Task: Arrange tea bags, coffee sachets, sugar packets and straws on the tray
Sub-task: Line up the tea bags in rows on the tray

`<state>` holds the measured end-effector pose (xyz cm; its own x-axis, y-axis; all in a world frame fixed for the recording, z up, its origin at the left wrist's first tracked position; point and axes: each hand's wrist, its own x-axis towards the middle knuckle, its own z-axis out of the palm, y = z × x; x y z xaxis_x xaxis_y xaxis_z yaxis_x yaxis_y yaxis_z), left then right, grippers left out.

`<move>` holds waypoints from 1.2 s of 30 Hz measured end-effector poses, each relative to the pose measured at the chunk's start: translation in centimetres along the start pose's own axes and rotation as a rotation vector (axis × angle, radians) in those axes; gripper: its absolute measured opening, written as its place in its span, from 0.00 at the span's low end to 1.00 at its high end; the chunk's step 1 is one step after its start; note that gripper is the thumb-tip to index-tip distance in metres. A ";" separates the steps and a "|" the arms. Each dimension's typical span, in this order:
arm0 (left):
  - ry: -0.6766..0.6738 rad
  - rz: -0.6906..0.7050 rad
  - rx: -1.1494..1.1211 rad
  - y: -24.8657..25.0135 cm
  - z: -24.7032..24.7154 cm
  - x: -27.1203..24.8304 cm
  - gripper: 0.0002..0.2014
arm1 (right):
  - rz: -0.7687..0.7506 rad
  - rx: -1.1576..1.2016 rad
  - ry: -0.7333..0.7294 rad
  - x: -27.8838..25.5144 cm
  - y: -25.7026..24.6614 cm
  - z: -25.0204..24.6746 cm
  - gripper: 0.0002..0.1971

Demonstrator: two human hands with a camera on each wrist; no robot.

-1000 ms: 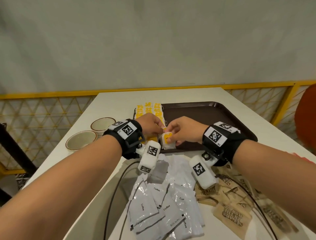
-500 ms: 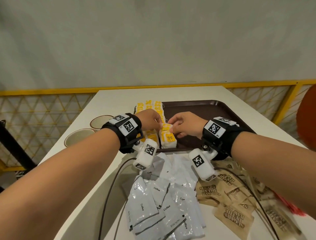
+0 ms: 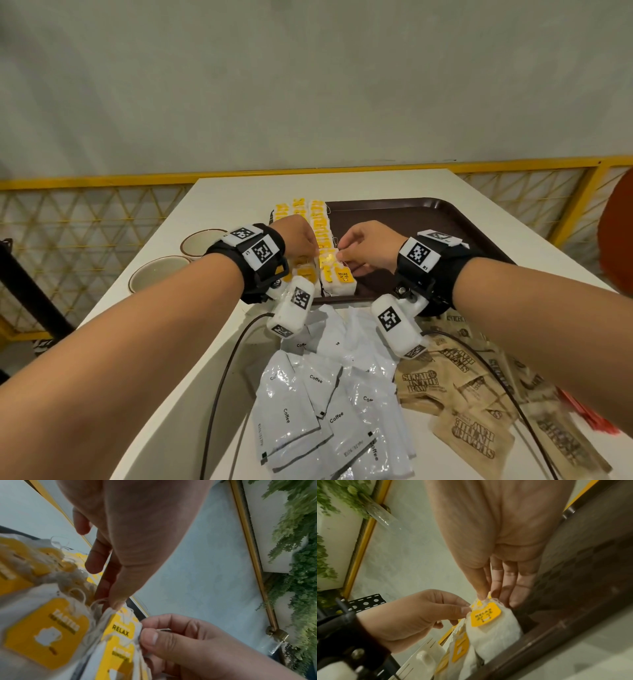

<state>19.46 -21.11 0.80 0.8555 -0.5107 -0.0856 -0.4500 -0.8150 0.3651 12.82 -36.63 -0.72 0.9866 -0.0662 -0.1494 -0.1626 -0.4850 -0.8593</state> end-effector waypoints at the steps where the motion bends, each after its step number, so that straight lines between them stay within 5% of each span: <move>1: -0.008 -0.002 0.008 0.0 0.0 0.1 0.09 | 0.011 -0.003 0.004 -0.1 0.0 0.0 0.04; 7: -0.009 0.000 0.024 0.4 0.3 0.6 0.08 | 0.055 0.006 -0.037 -0.5 0.4 0.2 0.08; 12: 0.121 -0.015 -0.034 0.4 0.2 0.7 0.02 | 0.067 -0.023 -0.009 -0.6 0.6 0.6 0.10; 18: -0.045 -0.021 -0.010 0.5 0.2 0.3 0.11 | 0.060 0.044 0.000 -0.6 0.8 0.7 0.10; 23: -0.048 -0.002 0.044 0.9 0.6 0.4 0.10 | 0.098 0.053 -0.001 -0.9 0.4 0.4 0.08; 29: 0.001 0.030 0.043 0.8 0.4 0.3 0.05 | 0.139 -0.057 -0.176 -2.0 0.2 -0.8 0.16; 36: -0.129 0.054 0.092 0.5 0.2 -0.4 0.11 | 0.073 -0.035 -0.082 -1.9 0.4 0.3 0.16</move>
<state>18.86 -21.37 0.86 0.7921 -0.5803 -0.1892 -0.5208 -0.8042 0.2863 10.92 -36.38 -0.92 0.9673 -0.0312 -0.2516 -0.2317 -0.5116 -0.8274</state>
